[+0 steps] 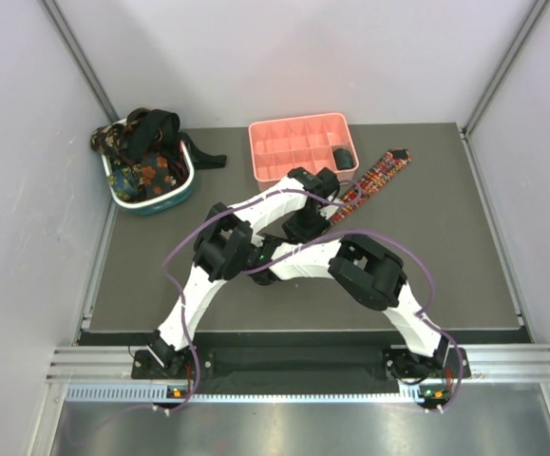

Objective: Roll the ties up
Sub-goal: Roll the tie

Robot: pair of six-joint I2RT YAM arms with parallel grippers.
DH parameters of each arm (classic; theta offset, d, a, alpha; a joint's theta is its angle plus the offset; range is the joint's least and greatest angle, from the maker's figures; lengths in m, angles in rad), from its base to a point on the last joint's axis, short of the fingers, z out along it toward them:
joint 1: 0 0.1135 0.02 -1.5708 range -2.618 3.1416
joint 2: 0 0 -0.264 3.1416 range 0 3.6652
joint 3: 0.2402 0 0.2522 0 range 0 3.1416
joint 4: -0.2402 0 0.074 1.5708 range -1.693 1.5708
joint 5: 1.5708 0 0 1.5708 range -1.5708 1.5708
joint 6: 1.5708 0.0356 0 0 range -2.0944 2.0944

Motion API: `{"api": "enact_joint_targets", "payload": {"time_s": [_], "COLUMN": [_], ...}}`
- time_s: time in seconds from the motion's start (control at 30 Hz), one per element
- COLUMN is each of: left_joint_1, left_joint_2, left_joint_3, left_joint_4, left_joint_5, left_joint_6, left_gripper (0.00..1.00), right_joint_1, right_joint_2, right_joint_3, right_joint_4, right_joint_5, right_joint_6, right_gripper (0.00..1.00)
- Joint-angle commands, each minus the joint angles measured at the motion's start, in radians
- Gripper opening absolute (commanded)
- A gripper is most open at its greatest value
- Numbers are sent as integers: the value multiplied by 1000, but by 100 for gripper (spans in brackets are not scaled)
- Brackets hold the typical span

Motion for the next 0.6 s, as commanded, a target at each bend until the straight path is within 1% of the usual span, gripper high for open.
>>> {"api": "enact_joint_targets", "payload": {"time_s": [0.0, 0.07, 0.1, 0.17, 0.2, 0.23, 0.27, 0.3, 0.37, 0.4, 0.43, 0.47, 0.53, 0.57], "left_joint_1": [-16, -13, -15, -13, -12, -10, -7, -4, 14, 22, 43, 56, 100, 116], "left_joint_2": [4, -12, -21, -47, -83, -103, -131, -187, -251, -309, -338, -395, -450, -478], "left_joint_3": [70, 112, 121, 124, 118, 106, 66, 43, -41, -66, -93, -155, -219, -295], "left_joint_4": [-133, -110, -96, -58, -10, 25, 60, 137, 208, 243, 301, 330, 383, 444], "left_joint_5": [25, 22, 19, 7, -11, -15, -15, -21, -30, -33, -33, -33, -71, -77], "left_joint_6": [8, 15, 15, 4, -4, -11, -21, -27, -36, -66, -89, -100, -145, -160], "left_gripper": [58, 70, 70, 87, 96, 99, 99, 99, 99, 99, 99, 99, 99, 99], "right_joint_1": [-20, -17, -17, -15, -17, -15, -15, -15, -15, -14, -15, -17, -18, -20], "right_joint_2": [7, -3, -7, -24, -29, -33, -44, -50, -68, -75, -91, -102, -128, -154], "right_joint_3": [-32, -36, -36, -46, -52, -55, -59, -61, -64, -64, -62, -64, -79, -85], "right_joint_4": [-11, -2, 3, 10, 18, 20, 23, 27, 23, 20, 18, 20, 35, 44], "right_joint_5": [-147, -154, -157, -166, -164, -163, -167, -167, -167, -172, -177, -198, -223, -238], "right_joint_6": [47, 41, 40, 38, 35, 35, 35, 35, 40, 50, 52, 58, 60, 60], "right_gripper": [9, 9, 9, 9, 9, 9, 10, 10, 9, 9, 9, 9, 9, 9]}}
